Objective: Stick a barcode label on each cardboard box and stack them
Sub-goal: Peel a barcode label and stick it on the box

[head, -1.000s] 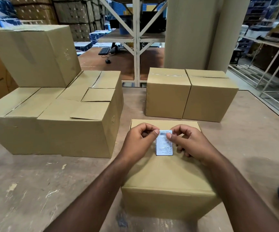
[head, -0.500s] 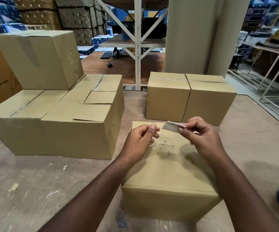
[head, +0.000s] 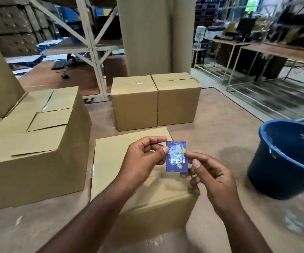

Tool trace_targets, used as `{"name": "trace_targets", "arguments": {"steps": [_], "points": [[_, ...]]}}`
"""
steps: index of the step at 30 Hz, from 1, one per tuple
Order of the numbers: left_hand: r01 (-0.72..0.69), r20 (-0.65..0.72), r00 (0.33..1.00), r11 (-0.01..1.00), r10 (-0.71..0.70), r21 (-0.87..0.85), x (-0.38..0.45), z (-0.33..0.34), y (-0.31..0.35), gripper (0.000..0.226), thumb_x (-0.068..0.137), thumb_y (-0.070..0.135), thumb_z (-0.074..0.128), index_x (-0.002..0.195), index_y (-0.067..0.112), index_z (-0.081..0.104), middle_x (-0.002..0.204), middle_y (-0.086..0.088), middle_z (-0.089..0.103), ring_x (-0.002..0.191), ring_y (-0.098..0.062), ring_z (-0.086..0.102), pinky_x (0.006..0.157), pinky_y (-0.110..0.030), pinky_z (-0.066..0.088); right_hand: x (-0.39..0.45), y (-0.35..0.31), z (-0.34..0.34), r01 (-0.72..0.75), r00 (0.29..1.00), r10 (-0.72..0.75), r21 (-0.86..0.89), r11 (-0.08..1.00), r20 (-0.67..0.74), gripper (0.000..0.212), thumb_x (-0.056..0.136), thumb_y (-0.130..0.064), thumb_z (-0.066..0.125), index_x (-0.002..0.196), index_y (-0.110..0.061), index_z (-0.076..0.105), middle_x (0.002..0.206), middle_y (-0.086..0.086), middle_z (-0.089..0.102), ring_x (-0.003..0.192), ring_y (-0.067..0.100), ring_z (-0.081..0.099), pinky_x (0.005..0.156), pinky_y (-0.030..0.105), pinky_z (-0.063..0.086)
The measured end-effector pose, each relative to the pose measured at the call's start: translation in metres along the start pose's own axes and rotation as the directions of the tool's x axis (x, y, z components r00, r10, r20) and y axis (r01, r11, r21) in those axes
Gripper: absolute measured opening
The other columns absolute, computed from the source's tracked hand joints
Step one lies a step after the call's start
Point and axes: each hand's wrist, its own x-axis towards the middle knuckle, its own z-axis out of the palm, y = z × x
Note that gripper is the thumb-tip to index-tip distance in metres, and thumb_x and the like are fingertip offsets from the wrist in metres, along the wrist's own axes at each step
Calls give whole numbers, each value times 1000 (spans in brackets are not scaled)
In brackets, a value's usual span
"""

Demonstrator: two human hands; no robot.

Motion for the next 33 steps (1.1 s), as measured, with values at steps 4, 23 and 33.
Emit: {"name": "trace_targets", "arguments": {"steps": [4,23,33], "points": [[-24,128,992,999,20,26,18,55,3,21,94,7,70,115,12,70,82,-3,71,79,-20,70,78,-37,63,-9,-12,-33,-24,977,40,81,996,-209,29,88,-13,71,116,-16,75,102,15,77,72,29,71,54,31,55],[-205,571,821,924,-17,322,42,156,-13,41,97,20,66,137,25,55,123,8,66,89,-6,67,87,-22,54,60,3,-265,-414,588,-99,-404,816,-803,24,98,-22,70,122,-23,72,110,-3,77,73,11,76,89,45,63],[-69,267,964,970,4,234,32,60,14,29,97,12,66,124,22,65,118,4,74,107,-17,70,96,-32,56,26,-3,-71,240,954,-298,-589,771,-2,31,100,-15,69,130,-22,72,129,-15,71,121,10,66,99,35,54]]}}
